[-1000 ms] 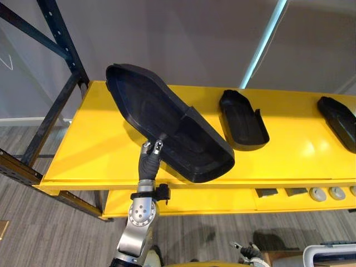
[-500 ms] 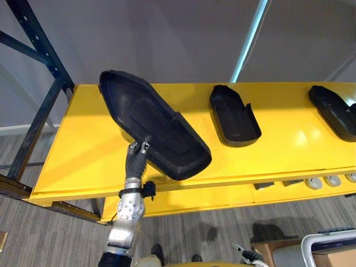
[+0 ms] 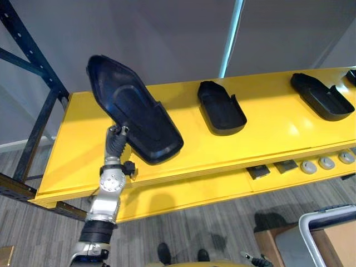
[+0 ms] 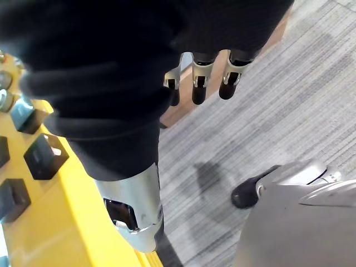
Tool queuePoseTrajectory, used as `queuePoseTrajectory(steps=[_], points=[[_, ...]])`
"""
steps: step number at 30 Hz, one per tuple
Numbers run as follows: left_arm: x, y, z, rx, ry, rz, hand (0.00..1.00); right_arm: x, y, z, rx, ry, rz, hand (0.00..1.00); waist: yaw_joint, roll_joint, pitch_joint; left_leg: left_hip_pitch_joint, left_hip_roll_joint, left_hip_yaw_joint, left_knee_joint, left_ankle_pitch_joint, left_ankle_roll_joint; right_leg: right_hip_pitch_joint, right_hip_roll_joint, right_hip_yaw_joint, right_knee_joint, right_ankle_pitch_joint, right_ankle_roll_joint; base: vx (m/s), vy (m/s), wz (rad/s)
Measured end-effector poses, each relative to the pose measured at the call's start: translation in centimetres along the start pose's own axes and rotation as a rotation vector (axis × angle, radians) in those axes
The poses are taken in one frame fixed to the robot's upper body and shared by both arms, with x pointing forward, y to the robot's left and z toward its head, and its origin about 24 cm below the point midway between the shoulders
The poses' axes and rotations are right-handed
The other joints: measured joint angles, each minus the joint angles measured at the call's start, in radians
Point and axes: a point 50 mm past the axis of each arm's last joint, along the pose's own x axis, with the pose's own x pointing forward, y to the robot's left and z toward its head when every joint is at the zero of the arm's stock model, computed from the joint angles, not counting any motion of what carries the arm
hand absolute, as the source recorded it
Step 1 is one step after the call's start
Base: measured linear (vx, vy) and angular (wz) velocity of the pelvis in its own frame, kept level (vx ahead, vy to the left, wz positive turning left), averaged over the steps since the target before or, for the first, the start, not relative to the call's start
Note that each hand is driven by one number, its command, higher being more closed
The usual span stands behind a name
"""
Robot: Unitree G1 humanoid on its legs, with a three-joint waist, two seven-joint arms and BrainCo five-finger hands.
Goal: Walk over and take plastic housings, then place them on the shelf
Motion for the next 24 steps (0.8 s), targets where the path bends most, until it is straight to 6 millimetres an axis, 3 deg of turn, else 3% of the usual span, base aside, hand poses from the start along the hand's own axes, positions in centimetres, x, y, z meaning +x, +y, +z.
queuePoseTrajectory(steps=[10, 18, 19, 24], points=[[3.4, 2.0, 0.1, 0.112, 0.059, 0.033, 1.00, 0.0, 1.3, 0.6, 0.014, -0.014, 0.042, 0.00, 0.000, -0.027, 0.017, -0.003, -0.015, -0.015, 0.007, 0.005, 0.012, 0.005, -0.005, -0.001, -0.009, 0.008, 0.008, 0.09, 0.008, 0.00], [4.9, 1.7, 0.0, 0.133, 0.104, 0.018, 1.00, 0.0, 1.3, 0.8, 0.013, -0.021, 0.041, 0.00, -0.003, -0.027, 0.041, 0.016, -0.012, -0.024, 0.006, 0.004, 0.011, 0.018, -0.003, -0.003, -0.002, 0.003, -0.002, 0.00, -0.005, -0.01], [5.0, 1.9, 0.0, 0.143, 0.109, 0.010, 0.00, 0.0, 1.3, 0.7, 0.012, -0.021, 0.040, 0.00, -0.006, -0.028, 0.046, 0.016, -0.012, -0.023, 0.006, 0.004, 0.011, 0.018, -0.002, -0.003, 0.000, 0.001, -0.004, -0.04, -0.003, -0.02], [5.8, 2.5, -0.2, 0.207, 0.133, -0.028, 0.00, 0.0, 1.3, 0.6, 0.012, -0.017, 0.043, 0.00, -0.027, -0.034, 0.056, 0.017, -0.008, -0.019, 0.006, 0.001, 0.006, 0.016, -0.003, 0.003, -0.003, 0.001, -0.004, 0.00, -0.002, -0.03]])
